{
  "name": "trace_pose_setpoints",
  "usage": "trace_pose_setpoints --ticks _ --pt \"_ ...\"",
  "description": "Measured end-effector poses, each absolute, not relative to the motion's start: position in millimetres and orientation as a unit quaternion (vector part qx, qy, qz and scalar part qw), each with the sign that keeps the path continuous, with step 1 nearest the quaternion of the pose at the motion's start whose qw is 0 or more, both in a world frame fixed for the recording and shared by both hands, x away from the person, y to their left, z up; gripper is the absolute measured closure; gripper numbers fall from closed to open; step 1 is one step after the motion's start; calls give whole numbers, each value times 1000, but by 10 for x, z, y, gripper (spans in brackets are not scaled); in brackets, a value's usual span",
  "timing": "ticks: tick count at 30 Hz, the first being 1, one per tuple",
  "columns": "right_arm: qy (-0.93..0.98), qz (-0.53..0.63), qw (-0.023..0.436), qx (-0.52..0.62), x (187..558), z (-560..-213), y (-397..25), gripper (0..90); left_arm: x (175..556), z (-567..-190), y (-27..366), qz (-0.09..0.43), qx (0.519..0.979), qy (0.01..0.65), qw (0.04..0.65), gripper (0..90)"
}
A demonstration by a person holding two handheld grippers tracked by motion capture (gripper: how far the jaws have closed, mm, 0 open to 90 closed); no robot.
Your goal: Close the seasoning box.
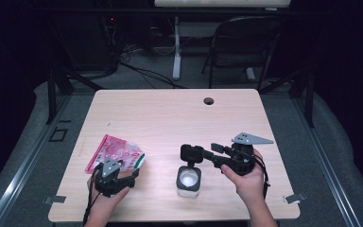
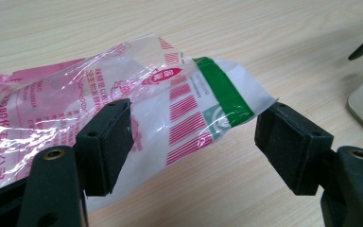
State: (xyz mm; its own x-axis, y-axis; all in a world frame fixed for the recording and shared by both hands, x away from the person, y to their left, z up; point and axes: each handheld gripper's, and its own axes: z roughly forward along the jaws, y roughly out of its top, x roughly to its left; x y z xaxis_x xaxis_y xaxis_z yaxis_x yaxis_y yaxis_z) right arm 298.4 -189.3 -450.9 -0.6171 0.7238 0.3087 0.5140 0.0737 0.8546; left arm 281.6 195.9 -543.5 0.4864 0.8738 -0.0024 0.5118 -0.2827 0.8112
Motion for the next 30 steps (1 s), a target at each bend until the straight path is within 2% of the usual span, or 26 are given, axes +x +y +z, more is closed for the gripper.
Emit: trace_pose_setpoints --ticks 11,30 --pt "729 520 96 434 3078 -4588 -1879 509 2793 -5519 1720 205 792 418 395 265" --pt "747 494 76 438 3177 -4772 -1776 542 2709 -5452 1735 198 781 426 412 303"
